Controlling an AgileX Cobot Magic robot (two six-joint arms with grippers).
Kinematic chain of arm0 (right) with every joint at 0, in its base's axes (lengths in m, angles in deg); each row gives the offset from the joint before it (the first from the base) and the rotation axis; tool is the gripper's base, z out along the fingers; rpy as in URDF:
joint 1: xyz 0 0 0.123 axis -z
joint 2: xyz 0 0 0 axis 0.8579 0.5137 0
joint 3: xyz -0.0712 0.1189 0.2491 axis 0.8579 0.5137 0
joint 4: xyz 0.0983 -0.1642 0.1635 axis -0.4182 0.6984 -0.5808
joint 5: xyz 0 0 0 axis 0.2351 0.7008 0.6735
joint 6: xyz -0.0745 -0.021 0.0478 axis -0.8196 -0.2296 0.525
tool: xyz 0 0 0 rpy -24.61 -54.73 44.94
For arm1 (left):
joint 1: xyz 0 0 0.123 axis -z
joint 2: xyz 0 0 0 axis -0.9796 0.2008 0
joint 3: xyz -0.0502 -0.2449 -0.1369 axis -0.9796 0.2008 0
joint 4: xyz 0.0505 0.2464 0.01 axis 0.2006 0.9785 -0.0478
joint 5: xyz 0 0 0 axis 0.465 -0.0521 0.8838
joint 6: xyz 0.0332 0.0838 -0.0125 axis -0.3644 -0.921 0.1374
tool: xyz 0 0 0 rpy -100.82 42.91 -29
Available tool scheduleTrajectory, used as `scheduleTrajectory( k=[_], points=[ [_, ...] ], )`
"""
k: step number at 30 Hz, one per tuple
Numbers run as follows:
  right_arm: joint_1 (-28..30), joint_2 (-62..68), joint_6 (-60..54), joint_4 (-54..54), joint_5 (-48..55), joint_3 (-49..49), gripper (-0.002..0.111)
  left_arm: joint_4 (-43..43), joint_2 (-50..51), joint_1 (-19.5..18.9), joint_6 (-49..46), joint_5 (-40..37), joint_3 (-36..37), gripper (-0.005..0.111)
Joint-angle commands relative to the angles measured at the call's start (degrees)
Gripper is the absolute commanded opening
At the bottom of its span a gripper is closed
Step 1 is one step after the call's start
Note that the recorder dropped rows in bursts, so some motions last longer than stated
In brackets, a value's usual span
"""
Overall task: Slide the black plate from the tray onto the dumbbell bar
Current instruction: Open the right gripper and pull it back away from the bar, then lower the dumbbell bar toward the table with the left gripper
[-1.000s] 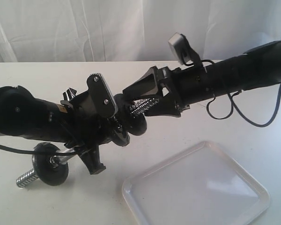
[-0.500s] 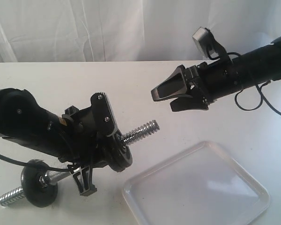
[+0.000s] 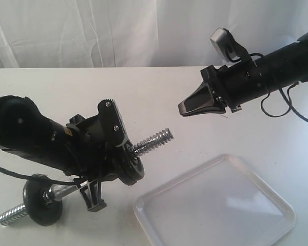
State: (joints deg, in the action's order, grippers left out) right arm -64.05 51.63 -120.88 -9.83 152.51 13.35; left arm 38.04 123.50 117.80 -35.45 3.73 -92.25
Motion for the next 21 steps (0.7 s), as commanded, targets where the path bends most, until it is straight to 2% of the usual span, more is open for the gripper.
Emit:
scheduleTrajectory(
  k=[1, 6, 11, 21],
  points=[
    [0.5, -3.0, 1.0, 0.2, 0.4, -0.2, 0.000, -3.8, -3.1, 0.0, 0.8, 20.0, -2.1, 0.000],
    [0.5, -10.5, 1.4, 3.9, -9.6, 3.9, 0.000, -3.8, -2.9, 0.0, 0.7, 21.8, -2.3, 0.000],
    [0.5, -18.5, 2.5, 8.0, -15.4, 9.7, 0.000, -3.8, -0.5, 0.0, 0.8, 20.7, -6.2, 0.000],
    [0.5, -29.6, 2.5, 8.2, -17.5, 22.0, 0.000, -3.8, 8.3, 0.0, 1.0, 21.0, -15.5, 0.000]
  ],
)
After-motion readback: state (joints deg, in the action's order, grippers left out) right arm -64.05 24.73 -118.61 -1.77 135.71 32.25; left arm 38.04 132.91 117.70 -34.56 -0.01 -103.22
